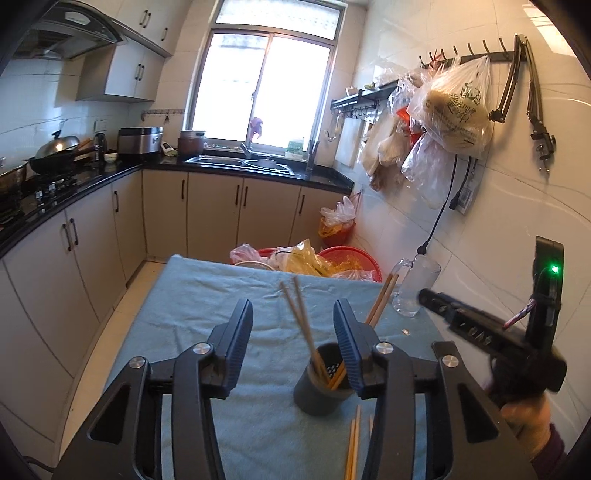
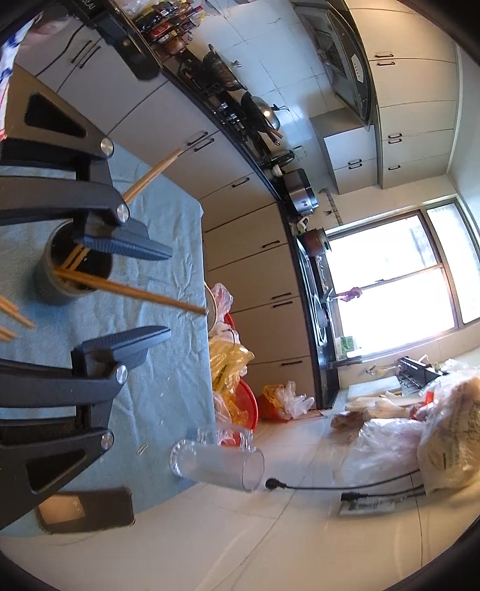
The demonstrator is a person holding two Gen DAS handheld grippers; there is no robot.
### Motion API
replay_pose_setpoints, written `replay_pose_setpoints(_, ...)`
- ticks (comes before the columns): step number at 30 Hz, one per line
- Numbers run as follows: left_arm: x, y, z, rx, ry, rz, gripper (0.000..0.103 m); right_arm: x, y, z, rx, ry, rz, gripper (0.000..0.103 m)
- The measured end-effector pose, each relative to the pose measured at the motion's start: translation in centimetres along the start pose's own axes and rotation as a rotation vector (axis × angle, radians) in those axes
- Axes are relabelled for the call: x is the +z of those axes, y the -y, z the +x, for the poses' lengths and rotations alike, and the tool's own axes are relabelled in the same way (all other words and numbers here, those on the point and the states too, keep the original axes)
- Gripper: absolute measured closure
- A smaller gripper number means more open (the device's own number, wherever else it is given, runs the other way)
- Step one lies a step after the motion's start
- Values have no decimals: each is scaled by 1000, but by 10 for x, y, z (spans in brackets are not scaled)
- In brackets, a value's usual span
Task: Organize utensils
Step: 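Grasp another wooden chopstick with the left tool while the right tool grasps one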
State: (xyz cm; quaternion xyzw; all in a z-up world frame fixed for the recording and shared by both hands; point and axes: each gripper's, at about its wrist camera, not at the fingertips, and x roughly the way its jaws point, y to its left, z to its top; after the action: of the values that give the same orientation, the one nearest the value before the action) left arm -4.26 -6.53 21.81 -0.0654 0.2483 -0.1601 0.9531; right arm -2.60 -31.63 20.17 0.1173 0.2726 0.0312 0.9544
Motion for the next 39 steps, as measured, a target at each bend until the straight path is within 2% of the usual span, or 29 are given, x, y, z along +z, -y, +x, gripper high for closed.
replay_pose_setpoints(3,-17,-7,-13,4,-18,-13,54,-14,8,-16,-18,-17,-3,55)
replay_pose_setpoints(6,-41,-9,-15,6,-64,-21,53,-45,26,-28,-41,-75,16,52)
replay_pose_setpoints(12,-104,5,10,-26,-251,12,53,-129,64,-28,-76,-269,59,52)
replay_pose_setpoints(15,-130,24,26,-49,-325,80,53,-164,66,-27,-73,-347,33,62)
replay_pose_setpoints(18,-152,44,43,-76,-382,147,65,-183,62,-25,-58,-381,2,65)
replay_pose_setpoints(20,-165,56,54,-98,-424,190,73,-188,56,-22,-54,-387,-18,66)
replay_pose_setpoints(24,-186,73,72,-122,-480,261,78,-198,50,-14,-97,-396,-93,67)
replay_pose_setpoints(28,-199,80,90,-114,-531,291,95,-202,54,-11,-102,-396,-99,69)
replay_pose_setpoints(34,-200,78,98,-140,-544,273,97,-203,51,-9,-106,-387,-116,69)
replay_pose_setpoints(39,-199,84,111,-115,-562,286,96,-202,50,-7,-116,-382,-121,69)
